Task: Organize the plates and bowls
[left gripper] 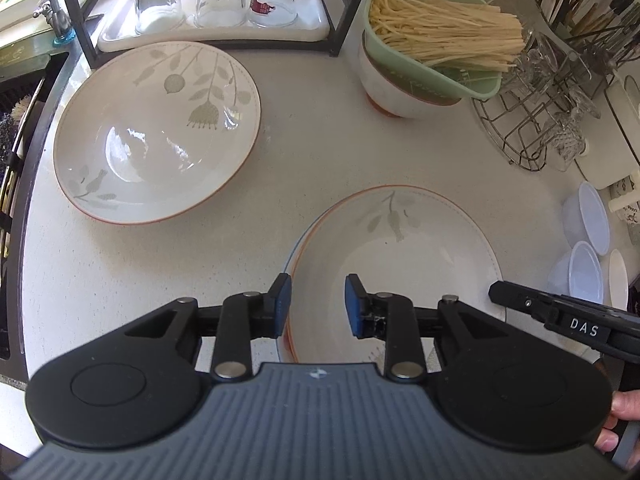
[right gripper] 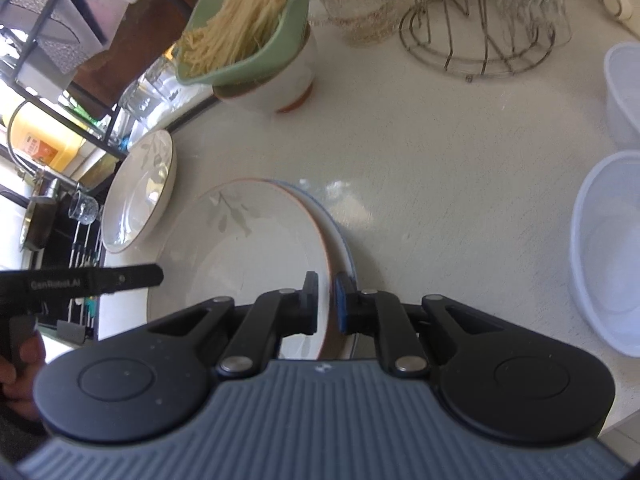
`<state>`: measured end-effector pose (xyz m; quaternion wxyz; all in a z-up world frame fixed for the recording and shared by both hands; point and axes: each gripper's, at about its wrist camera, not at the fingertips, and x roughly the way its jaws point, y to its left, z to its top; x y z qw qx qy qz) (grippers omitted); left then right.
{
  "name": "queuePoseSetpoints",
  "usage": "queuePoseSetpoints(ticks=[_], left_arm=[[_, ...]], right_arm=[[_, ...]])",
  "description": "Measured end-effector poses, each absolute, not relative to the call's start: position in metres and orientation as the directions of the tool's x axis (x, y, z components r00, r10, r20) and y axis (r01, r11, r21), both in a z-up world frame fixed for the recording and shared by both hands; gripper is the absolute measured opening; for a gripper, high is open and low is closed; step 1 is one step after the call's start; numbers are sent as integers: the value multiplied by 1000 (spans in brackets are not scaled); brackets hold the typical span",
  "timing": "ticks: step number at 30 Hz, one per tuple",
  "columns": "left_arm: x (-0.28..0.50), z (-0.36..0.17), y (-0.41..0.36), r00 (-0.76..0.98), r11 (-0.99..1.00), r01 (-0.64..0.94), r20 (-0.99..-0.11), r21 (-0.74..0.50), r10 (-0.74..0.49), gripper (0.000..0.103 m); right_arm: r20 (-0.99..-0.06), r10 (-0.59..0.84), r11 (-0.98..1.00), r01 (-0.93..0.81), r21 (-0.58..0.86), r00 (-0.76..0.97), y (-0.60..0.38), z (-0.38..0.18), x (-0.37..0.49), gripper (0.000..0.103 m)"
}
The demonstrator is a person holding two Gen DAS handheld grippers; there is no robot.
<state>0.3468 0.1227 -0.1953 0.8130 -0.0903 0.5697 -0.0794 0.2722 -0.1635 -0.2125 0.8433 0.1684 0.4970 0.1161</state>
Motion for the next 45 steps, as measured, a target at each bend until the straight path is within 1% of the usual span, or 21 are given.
queuePoseSetpoints(ticks=[9,17,21,28,31,34,37,45], left_arm=[[337,-170,125,419,979,15,-887,-205,-193,38],[333,-130,118,492,973,49,-842,-227,-221,41],[329,-108,111,528,968,84,-813,-238,-246,45],[318,-84,101,545,957,115,-789,-265,-284,45],[311,-76,97,559,957,128,-778,-260,-286,45],[304,-67,99,566,950,123,-766,-286,-304,46],[298,-61,98,580,953,131,-759,-273,-297,47],[292,-54,100,605,954,143,-739,-263,-295,47]], right_arm=[[-742,314,926,-20,376,592,-172,-187,258,14],[-673,307,929,-59,364,673,-176,-152,244,14],[-633,308,929,-83,360,710,-177,-130,235,14],[-576,316,930,-125,347,754,-175,-98,221,14],[-562,314,933,-139,331,765,-173,-88,215,14],[-551,319,933,-151,327,771,-171,-79,208,14],[-537,314,937,-165,308,783,-168,-71,200,14],[-536,325,937,-187,297,779,-160,-70,197,14]])
